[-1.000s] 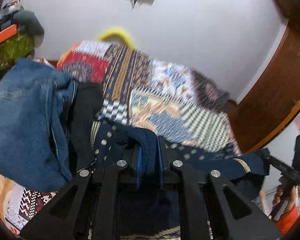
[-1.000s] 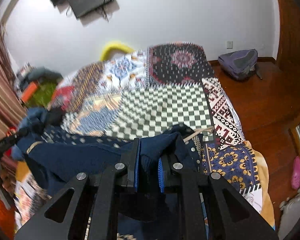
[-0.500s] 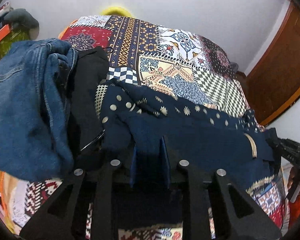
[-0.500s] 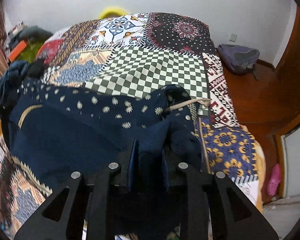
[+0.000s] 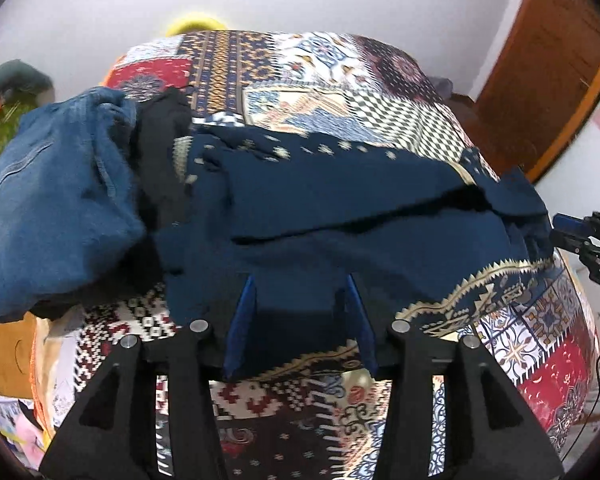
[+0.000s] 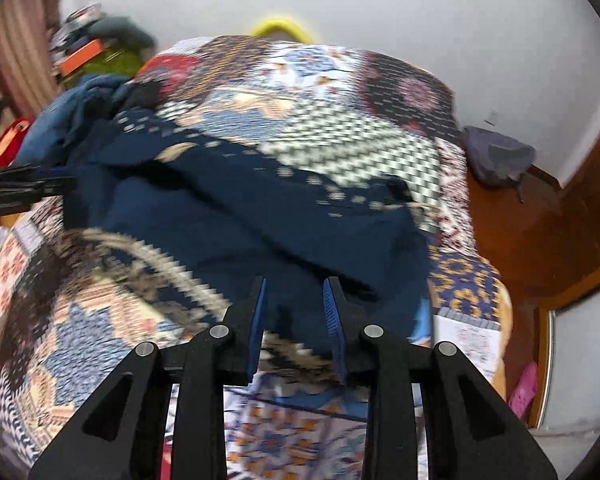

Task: Fold large clothes
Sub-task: 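Spread the hoodie flat over the bed with both tools and release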

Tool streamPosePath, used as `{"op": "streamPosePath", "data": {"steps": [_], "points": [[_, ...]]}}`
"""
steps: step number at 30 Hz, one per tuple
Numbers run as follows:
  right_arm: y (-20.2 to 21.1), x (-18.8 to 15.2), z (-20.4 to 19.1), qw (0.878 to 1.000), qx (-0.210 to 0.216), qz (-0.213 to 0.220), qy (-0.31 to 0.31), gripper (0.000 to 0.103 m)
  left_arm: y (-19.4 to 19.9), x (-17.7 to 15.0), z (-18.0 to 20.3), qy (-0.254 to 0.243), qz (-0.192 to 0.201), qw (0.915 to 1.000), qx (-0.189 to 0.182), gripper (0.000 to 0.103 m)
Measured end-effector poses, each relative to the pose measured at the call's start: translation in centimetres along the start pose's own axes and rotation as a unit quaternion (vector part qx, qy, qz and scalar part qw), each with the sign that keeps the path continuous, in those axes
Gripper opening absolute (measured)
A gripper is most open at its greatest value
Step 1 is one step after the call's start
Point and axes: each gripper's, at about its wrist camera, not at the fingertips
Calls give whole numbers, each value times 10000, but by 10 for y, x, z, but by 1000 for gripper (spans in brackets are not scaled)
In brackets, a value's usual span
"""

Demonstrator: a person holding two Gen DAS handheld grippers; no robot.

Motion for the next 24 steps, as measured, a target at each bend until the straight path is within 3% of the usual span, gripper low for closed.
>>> {"op": "streamPosePath", "data": {"steps": [6, 9, 13, 16, 17, 19, 24], "points": [[-37, 20, -24, 9989, 289, -357, 38, 26, -33, 12, 10, 5, -139, 9999, -75, 47], [-67, 33, -23, 9969, 222, -752, -100, 26, -55, 25, 3, 128, -291, 9995, 13, 47], [-89, 50, -12, 9958, 60, -864, -295, 26, -63, 51, -5, 181, -205, 9996, 110, 47], [-96, 65, 1, 9952, -374, -794, -432, 26, -59, 78, -10, 91, 52, 9985, 546, 47], [-96, 70, 7, 9927, -771, -751, -537, 26, -57, 87, -12, 85, 113, 9971, 751, 47], [-88, 75, 13, 9901, -1100, -580, -658, 26, -48, 101, -20, 203, 320, 9948, 946, 47], [-48, 77, 12, 9930, -820, 106, -842, 26, -11, 102, -22, 296, 909, 9919, 840, 47]]}}
Point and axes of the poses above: each gripper's, at about its wrist camera, not at the fingertips, and y roughly against the way its jaws point, z to its right, x to its top, and after that the axes turned 12 degrees about -x, right-handed
